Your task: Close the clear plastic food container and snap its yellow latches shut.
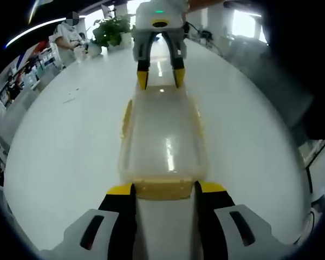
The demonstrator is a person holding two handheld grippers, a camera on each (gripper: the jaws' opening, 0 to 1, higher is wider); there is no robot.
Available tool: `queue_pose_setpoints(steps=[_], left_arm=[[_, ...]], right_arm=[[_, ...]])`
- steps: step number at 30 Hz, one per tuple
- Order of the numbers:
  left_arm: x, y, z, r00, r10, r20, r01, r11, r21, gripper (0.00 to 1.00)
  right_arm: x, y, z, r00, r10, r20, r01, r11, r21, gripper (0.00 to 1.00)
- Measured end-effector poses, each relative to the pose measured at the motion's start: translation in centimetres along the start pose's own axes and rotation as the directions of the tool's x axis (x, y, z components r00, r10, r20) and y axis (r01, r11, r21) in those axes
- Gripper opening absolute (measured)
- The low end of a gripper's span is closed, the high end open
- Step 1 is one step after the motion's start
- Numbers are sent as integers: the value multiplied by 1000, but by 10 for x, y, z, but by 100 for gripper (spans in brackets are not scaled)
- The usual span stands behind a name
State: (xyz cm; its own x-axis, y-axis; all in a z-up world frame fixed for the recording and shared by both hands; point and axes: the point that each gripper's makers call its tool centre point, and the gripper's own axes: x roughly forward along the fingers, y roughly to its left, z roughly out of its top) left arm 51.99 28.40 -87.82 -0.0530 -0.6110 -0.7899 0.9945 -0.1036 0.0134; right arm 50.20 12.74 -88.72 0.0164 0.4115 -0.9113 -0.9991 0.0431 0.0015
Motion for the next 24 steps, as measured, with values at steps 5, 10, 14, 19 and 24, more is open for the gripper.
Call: queue_pose_setpoints(steps=[5, 10, 14, 19, 24], left_arm=[[0, 1, 0, 1000, 11, -11, -11, 1000, -2, 40], [-1, 2, -3, 1000, 14, -27, -14, 1000, -6, 37], [0, 2, -4, 999, 15, -28, -15, 1000, -4, 37], [0, 2, -3, 1000, 14, -18, -14, 1000, -7, 37], [1, 2, -1, 1000, 24, -16, -24, 999, -36, 35]], right_arm=[[1, -4, 1, 1000, 0, 16, 0, 1000, 7, 38], [0, -3, 2, 1000, 4, 22, -4, 1000, -2, 38], [0, -4, 1, 1000, 10, 27, -10, 1000, -7, 38], [0, -5, 0, 1000, 6, 20, -5, 1000, -9, 37], [0, -6, 0, 1000, 7, 21, -7, 1000, -13, 35]])
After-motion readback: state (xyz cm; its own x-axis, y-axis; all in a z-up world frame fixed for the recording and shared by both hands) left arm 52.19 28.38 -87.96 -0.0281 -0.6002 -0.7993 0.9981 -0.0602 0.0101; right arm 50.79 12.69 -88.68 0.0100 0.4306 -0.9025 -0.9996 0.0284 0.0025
